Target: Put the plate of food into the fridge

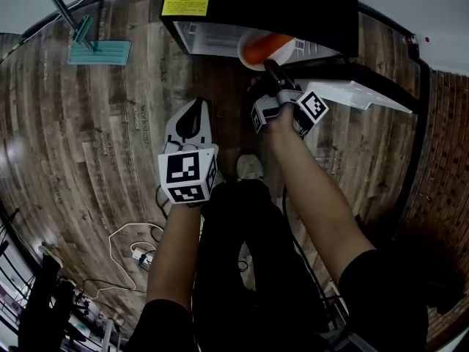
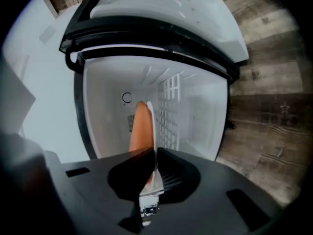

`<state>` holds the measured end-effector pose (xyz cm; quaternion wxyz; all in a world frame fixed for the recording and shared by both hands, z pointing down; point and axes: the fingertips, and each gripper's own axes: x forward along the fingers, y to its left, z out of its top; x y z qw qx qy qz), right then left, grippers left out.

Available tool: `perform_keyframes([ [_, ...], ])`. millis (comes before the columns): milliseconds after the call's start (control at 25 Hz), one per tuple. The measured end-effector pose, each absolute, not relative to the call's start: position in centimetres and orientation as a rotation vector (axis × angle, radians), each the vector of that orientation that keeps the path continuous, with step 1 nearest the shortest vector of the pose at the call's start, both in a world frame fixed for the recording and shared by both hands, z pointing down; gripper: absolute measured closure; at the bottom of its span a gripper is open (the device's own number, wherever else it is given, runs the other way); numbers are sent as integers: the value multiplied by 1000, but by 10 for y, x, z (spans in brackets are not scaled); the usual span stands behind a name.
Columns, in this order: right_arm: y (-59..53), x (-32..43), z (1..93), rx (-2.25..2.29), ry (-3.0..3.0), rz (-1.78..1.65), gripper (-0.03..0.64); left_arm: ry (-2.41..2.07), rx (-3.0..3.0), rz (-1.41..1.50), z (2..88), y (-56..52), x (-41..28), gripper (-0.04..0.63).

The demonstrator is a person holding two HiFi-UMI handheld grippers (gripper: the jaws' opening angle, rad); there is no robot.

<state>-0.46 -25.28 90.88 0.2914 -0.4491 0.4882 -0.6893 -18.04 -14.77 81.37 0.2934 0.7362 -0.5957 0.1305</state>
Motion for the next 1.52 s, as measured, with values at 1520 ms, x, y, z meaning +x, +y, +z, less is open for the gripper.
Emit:
perform_keyframes([
  [1520, -199, 17, 757, -1944, 2792, -797, 603, -1468, 1969, 358, 754, -150, -115, 597],
])
